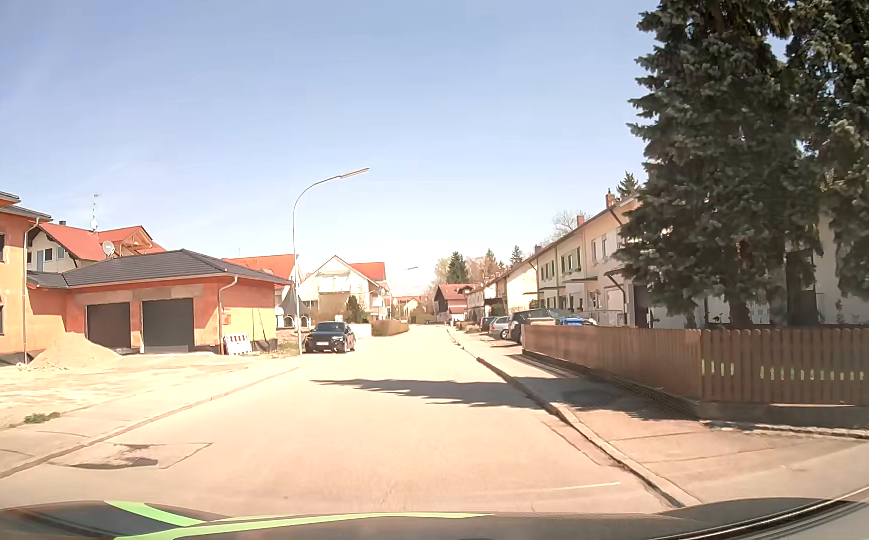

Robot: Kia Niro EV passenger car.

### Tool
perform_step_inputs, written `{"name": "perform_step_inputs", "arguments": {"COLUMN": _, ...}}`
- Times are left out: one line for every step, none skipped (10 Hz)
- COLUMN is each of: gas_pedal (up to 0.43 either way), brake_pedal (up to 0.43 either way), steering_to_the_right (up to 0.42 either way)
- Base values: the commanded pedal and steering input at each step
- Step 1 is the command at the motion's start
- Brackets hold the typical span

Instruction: Follow the waypoints while adhering to traffic rules and regulations

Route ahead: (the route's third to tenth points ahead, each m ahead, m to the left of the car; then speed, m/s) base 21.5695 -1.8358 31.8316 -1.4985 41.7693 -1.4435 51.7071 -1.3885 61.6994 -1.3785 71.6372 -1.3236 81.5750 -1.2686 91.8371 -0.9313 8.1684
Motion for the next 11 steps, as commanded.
{"name": "perform_step_inputs", "arguments": {"gas_pedal": 0.087, "brake_pedal": 0.0, "steering_to_the_right": -0.006}}
{"name": "perform_step_inputs", "arguments": {"gas_pedal": 0.079, "brake_pedal": 0.0, "steering_to_the_right": -0.006}}
{"name": "perform_step_inputs", "arguments": {"gas_pedal": 0.059, "brake_pedal": 0.0, "steering_to_the_right": -0.006}}
{"name": "perform_step_inputs", "arguments": {"gas_pedal": 0.059, "brake_pedal": 0.0, "steering_to_the_right": -0.005}}
{"name": "perform_step_inputs", "arguments": {"gas_pedal": 0.059, "brake_pedal": 0.0, "steering_to_the_right": -0.005}}
{"name": "perform_step_inputs", "arguments": {"gas_pedal": 0.059, "brake_pedal": 0.0, "steering_to_the_right": -0.005}}
{"name": "perform_step_inputs", "arguments": {"gas_pedal": 0.059, "brake_pedal": 0.0, "steering_to_the_right": -0.005}}
{"name": "perform_step_inputs", "arguments": {"gas_pedal": 0.059, "brake_pedal": 0.0, "steering_to_the_right": -0.005}}
{"name": "perform_step_inputs", "arguments": {"gas_pedal": 0.059, "brake_pedal": 0.0, "steering_to_the_right": -0.005}}
{"name": "perform_step_inputs", "arguments": {"gas_pedal": 0.059, "brake_pedal": 0.0, "steering_to_the_right": -0.005}}
{"name": "perform_step_inputs", "arguments": {"gas_pedal": 0.059, "brake_pedal": 0.0, "steering_to_the_right": -0.005}}
